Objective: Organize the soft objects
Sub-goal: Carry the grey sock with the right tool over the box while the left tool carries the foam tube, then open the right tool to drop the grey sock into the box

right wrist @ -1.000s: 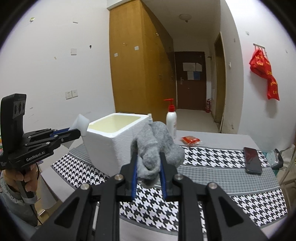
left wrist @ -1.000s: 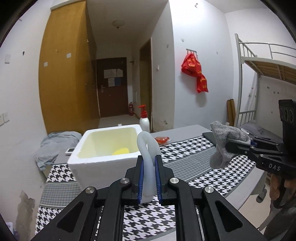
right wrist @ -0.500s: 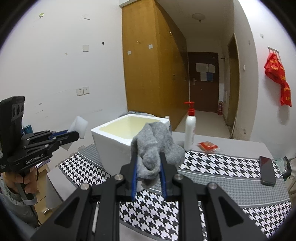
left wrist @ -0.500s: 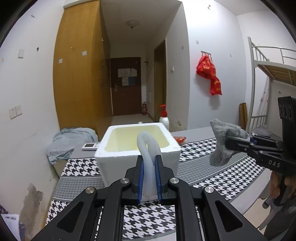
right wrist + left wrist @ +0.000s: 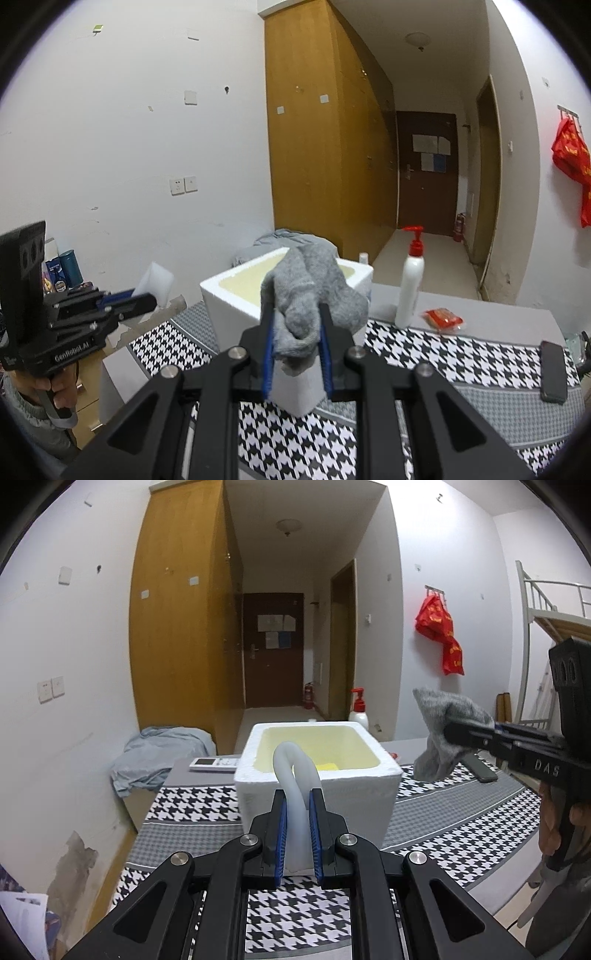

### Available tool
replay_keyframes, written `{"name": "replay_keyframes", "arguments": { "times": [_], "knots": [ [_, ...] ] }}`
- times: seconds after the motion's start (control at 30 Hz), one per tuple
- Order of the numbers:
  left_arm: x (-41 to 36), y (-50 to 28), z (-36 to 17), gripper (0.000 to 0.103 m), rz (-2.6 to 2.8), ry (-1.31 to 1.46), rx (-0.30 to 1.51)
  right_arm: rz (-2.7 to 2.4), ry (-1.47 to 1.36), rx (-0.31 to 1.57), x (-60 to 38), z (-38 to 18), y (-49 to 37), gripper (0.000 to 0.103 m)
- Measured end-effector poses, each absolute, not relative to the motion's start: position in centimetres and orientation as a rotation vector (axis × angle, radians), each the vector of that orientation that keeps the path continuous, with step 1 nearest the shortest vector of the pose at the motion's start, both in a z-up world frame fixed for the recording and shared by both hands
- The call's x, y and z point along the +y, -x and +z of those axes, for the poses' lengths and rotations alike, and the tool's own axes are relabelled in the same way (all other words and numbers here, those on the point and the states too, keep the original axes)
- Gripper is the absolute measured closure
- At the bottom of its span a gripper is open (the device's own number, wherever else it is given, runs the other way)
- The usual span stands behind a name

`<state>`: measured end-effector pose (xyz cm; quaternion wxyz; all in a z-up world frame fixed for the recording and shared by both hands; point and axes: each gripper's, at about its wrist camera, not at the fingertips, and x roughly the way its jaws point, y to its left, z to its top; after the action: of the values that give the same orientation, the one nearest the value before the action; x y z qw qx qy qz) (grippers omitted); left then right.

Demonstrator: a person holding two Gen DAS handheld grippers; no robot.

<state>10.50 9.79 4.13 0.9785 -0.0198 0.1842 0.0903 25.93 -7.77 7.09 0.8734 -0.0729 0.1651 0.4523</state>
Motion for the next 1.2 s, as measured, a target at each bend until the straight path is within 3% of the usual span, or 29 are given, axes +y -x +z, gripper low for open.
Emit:
{"name": "replay_keyframes", "arguments": {
  "times": [0.97, 1.03, 1.1, 1.13, 1.2],
  "knots": [
    [13.8, -10.9, 2.2, 0.09, 0.237, 0.105, 0.403, 0.999, 0.153, 0.455, 0.8, 6.8, -31.4, 0.078],
    [13.9, -10.9, 2.2, 0.09, 0.24, 0.106, 0.403, 1.0, 0.162, 0.469, 1.3, 6.6, -31.7, 0.07],
    [14.1, -10.9, 2.2, 0.09, 0.243, 0.108, 0.402, 1.01, 0.151, 0.475, 1.5, 6.5, -31.9, 0.044],
    [14.1, -10.9, 2.2, 0.09, 0.244, 0.107, 0.402, 1.012, 0.149, 0.475, 1.7, 6.5, -31.9, 0.04],
    [14.1, -11.0, 2.2, 0.09, 0.246, 0.106, 0.401, 1.006, 0.159, 0.471, 1.9, 6.4, -32.0, 0.02]
  ]
}}
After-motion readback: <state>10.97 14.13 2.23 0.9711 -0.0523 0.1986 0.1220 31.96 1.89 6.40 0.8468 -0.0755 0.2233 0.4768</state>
